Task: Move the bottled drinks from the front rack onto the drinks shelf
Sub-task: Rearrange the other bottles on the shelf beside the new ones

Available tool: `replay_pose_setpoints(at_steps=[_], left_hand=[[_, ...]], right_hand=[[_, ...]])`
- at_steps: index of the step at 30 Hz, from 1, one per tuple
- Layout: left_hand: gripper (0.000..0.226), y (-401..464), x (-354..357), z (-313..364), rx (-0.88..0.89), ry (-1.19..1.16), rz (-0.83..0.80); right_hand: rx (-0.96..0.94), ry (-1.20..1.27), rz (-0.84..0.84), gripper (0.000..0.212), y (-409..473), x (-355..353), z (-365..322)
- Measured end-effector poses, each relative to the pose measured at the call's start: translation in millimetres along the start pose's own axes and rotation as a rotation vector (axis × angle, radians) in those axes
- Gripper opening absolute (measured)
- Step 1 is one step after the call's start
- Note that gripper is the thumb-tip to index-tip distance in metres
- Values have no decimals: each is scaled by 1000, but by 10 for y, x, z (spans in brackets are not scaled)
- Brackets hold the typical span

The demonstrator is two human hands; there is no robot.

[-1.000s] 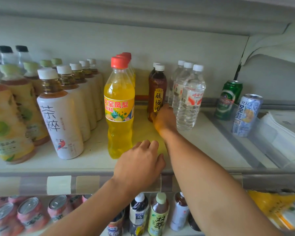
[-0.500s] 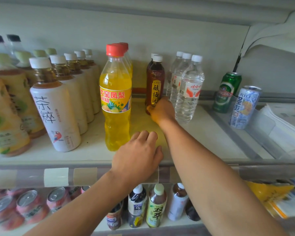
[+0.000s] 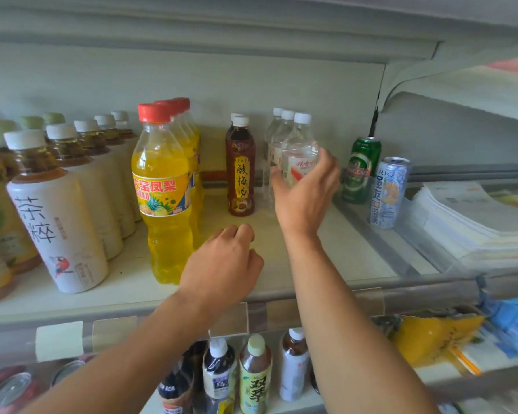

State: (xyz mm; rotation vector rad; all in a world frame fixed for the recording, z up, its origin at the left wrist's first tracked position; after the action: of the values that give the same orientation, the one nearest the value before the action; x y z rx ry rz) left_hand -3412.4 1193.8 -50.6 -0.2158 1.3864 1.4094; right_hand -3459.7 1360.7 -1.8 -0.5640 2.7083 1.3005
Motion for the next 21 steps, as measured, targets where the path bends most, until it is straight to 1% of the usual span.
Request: replay_pose_setpoints(at_steps=[3, 5, 7, 10, 12, 14, 21], left_hand=[[26, 89, 59, -57, -50, -1, -33], [27, 118, 102, -80, -75, 1, -63], [27, 119, 136, -101, -96, -24, -76], [27, 106, 145, -118, -107, -50, -59], [27, 110, 144, -114, -102, -54, -53], [27, 112, 159, -111, -97, -58, -59], [26, 112, 194, -110, -94, -36, -65]], right_hand=[[113, -1, -246, 98, -83, 330, 326], [169, 10, -339, 102, -125, 481, 460], [210, 23, -373, 98, -157, 579, 562], [296, 34, -456, 79, -238, 724, 706], [310, 18, -507, 70, -268, 776, 755], [316, -3, -518, 63, -265, 775, 776], [316, -34, -519, 62, -256, 743, 782]])
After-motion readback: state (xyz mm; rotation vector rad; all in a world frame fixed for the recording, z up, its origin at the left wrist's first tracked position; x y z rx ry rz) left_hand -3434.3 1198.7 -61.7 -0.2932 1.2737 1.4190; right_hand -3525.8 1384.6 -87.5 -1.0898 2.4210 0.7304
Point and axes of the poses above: each hand's wrist, its own y-axis towards the middle knuckle, its own x-axis out of the palm, z = x × y, the point moved 10 cm from there along y, towards the middle knuckle, and after that the axes turned 11 degrees about -y, right-handed, at the moved point
